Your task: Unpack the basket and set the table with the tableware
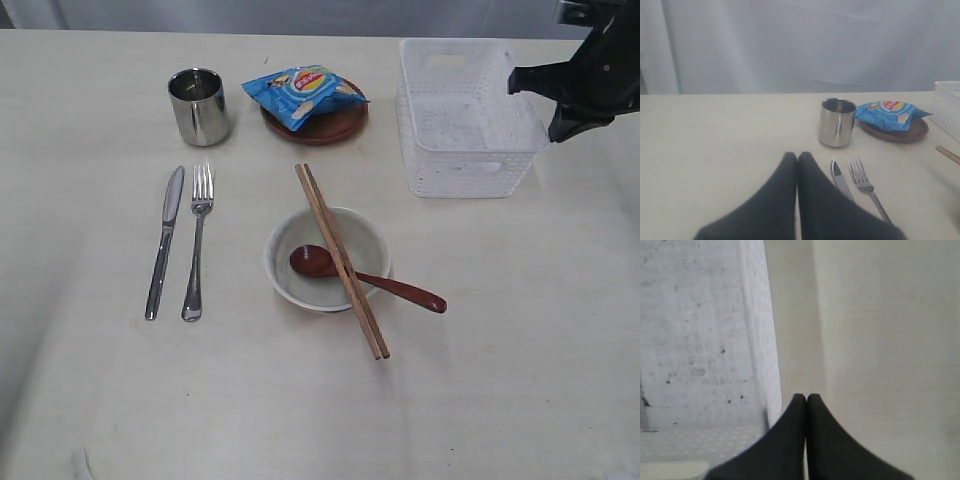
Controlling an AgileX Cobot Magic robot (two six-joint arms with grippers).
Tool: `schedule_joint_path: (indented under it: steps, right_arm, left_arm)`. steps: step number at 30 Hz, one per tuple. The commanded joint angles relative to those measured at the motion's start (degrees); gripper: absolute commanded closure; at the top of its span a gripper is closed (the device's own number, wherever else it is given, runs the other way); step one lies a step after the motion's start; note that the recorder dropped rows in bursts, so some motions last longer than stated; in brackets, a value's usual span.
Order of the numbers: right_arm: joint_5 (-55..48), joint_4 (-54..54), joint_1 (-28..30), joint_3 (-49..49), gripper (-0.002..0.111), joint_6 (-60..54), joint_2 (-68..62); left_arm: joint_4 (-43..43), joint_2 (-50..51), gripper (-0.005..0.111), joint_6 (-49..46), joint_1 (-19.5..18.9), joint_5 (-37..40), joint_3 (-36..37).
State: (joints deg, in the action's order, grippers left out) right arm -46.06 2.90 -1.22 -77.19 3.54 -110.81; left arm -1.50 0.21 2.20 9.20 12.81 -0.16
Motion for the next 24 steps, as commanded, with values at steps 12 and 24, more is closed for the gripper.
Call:
schedule_joint_path:
  steps: [12, 24]
  right_arm:
    - [-0.1, 4.5, 0.4, -0.1, 0.109, -4.4, 1.4]
    - [15.1, 14.6, -6.0, 9.1, 0.109, -21.6, 29.6]
  left_arm:
    - [-0.3, -0.2, 0.107, 0.0, 0.1, -0.6, 0.2]
    - [-0.3, -0.2, 0.107, 0.0, 0.1, -0.6, 0.2]
